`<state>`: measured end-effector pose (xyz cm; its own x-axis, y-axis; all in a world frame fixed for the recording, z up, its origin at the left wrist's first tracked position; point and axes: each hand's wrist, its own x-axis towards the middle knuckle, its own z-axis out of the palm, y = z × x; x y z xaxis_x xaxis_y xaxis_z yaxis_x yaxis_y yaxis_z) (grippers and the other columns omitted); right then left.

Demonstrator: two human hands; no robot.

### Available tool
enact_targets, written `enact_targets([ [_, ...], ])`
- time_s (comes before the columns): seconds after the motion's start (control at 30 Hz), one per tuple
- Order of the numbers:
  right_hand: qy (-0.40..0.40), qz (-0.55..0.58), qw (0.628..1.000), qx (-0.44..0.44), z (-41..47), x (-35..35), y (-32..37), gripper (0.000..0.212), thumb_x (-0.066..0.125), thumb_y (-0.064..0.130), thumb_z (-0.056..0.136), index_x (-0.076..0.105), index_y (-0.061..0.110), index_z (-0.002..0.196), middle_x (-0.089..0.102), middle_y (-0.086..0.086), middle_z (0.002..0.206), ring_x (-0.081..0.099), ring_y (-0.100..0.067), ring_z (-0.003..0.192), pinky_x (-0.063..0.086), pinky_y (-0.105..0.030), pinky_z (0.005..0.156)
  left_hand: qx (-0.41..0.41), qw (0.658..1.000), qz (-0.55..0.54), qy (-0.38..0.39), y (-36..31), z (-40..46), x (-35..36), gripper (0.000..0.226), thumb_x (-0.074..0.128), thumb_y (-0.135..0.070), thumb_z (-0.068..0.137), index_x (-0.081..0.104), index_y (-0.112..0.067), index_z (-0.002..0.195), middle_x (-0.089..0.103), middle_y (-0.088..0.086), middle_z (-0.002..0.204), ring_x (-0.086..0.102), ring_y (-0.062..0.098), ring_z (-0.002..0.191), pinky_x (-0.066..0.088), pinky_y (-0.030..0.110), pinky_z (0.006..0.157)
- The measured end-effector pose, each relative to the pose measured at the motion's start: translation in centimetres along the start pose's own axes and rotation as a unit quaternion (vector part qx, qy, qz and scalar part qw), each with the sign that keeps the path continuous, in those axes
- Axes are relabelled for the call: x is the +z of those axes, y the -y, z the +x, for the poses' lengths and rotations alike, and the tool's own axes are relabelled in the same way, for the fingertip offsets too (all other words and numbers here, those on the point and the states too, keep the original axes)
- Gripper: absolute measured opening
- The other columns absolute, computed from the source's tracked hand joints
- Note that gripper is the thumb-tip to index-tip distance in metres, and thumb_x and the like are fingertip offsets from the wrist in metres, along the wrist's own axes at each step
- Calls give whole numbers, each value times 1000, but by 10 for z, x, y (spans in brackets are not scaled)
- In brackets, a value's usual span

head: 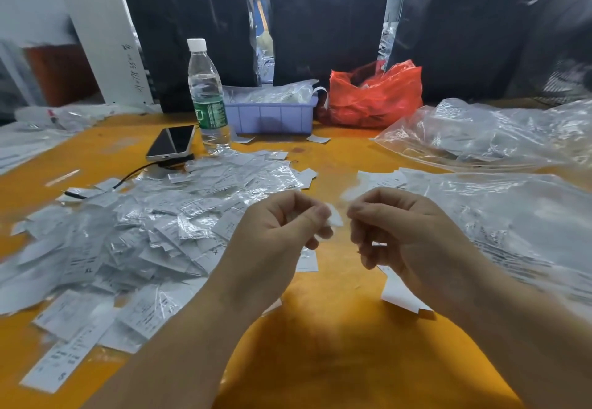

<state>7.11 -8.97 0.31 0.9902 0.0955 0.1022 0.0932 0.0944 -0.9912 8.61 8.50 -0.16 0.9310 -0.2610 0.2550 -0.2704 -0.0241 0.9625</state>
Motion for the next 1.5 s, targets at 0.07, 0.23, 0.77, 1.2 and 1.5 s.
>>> enact_targets([
  [0.07, 45, 8, 999, 9, -1, 1, 2, 12, 70, 21, 80, 65, 12, 73, 58, -7, 62, 51, -17, 53, 44, -26, 47, 7, 1000, 10, 8, -1, -1, 0, 12, 63, -18, 91, 69, -11, 83, 69, -1, 67, 58, 3, 59, 44, 11, 55],
  [0.23, 41, -15, 999, 6, -3, 5, 1, 10, 73, 21, 70, 69, 12, 71, 54, -6, 58, 44, -15, 48, 39, -25, 45, 12, 1000, 12, 20, -3, -2, -1, 11, 62, -20, 92, 69, -14, 86, 68, -3, 68, 58, 5, 61, 45, 14, 56],
  [0.77, -87, 176, 979, 56, 3, 2, 2, 12, 72, 15, 63, 69, 14, 74, 70, -9, 72, 62, -14, 52, 51, -26, 46, 5, 1000, 5, -4, -1, -1, 0, 23, 56, 1, 93, 65, -19, 100, 74, -2, 79, 60, 8, 63, 52, 22, 59],
  [1.2, -58, 178, 981, 50, 1, 2, 3, 31, 69, 22, 70, 63, 2, 93, 68, -8, 71, 60, -13, 53, 54, -27, 50, -29, 999, -4, 44, 0, -3, 9, 25, 55, -29, 77, 71, -16, 91, 69, -1, 68, 57, 10, 59, 43, 25, 53],
  [1.5, -57, 163, 984, 49, 0, 5, 3, 3, 72, 13, 63, 72, 14, 66, 70, -13, 73, 61, -15, 51, 54, -28, 49, -47, 996, 48, -51, -4, -2, 12, 38, 58, -25, 94, 72, -50, 70, 66, -21, 62, 54, -9, 55, 43, 11, 59],
])
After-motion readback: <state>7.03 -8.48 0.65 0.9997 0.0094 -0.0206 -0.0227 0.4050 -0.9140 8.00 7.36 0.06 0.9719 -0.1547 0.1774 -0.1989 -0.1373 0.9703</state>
